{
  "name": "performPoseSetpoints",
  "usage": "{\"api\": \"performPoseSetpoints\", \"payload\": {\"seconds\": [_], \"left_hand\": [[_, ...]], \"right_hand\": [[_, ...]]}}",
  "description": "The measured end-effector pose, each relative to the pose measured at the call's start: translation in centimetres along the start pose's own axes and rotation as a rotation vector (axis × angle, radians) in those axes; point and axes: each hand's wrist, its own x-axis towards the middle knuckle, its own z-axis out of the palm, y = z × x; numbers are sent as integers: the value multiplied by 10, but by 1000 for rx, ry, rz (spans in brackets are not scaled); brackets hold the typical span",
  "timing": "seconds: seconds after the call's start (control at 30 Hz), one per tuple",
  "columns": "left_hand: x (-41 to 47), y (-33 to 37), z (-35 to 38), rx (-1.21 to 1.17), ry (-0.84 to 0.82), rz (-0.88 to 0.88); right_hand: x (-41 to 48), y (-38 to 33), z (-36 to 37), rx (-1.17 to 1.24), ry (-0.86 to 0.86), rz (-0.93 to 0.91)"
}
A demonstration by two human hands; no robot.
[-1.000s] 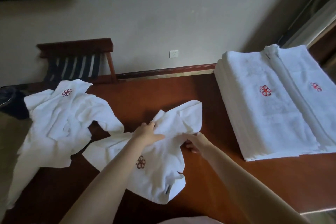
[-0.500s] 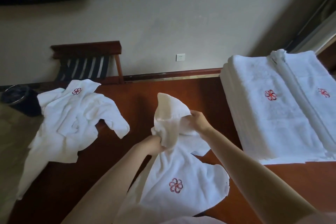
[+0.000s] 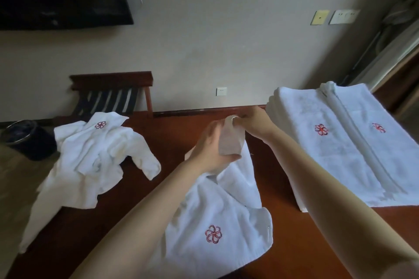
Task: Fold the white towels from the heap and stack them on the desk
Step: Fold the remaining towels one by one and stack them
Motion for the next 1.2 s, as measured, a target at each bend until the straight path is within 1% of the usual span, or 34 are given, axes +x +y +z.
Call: {"api": "performPoseSetpoints", "payload": {"seconds": [0.07, 0.1, 0.13, 0.17, 0.2, 0.23, 0.3, 0.37, 0.43, 0.47, 0.53, 0.6, 0.67, 0.77, 0.83, 0.87, 0.93, 0.97, 1.03, 1.07, 1.1, 1.17, 1.2], "left_hand": [[6, 11, 6, -37, 45, -33], [9, 12, 5, -4, 54, -46], [11, 11, 3, 52, 28, -50], [13, 9, -1, 87, -8, -48], [15, 9, -7, 69, -43, -44], [16, 10, -13, 34, -66, -61], [19, 17, -29, -63, -119, -137], [22, 23, -44, -170, -169, -183], [22, 27, -56, -388, -188, -232], [22, 28, -60, -495, -169, -259], [24, 29, -64, -645, -73, -315], [26, 31, -63, -754, 54, -360], [27, 35, -62, -843, 151, -396], [29, 38, -62, -831, 264, -438], [30, 29, -66, -763, 348, -469], [29, 21, -68, -701, 363, -473], [25, 1, -72, -520, 303, -475], [22, -9, -73, -421, 237, -492], [17, -29, -74, -245, 96, -542], [16, -37, -74, -199, 35, -565], [17, -43, -75, -188, -17, -574], [26, -53, -77, -180, -92, -549], [33, -58, -79, -149, -96, -530]], "right_hand": [[-2, -6, -10, 55, -107, 23], [-5, -8, -17, 72, -175, 47], [-8, -9, -25, 111, -251, 73], [-10, -6, -32, 215, -332, 94], [-10, 0, -39, 378, -397, 114], [-11, 7, -43, 561, -421, 139], [-12, 19, -47, 832, -353, 190], [-14, 24, -43, 934, -221, 236], [-16, 24, -32, 896, -117, 216], [-18, 24, -25, 862, -84, 190], [-25, 26, -12, 824, -54, 157], [-36, 34, 0, 793, -114, 155], [-47, 47, 16, 673, -235, 185], [-63, 70, 41, 452, -327, 245], [-66, 87, 49, 328, -369, 281], [-66, 97, 49, 279, -366, 315], [-62, 112, 42, 236, -286, 363], [-60, 115, 36, 243, -201, 361], [-51, 114, 21, 328, 46, 337], [-44, 110, 14, 374, 159, 311], [-36, 103, 9, 391, 236, 275], [-16, 88, 1, 346, 316, 200], [-4, 80, -2, 305, 351, 169]]}}
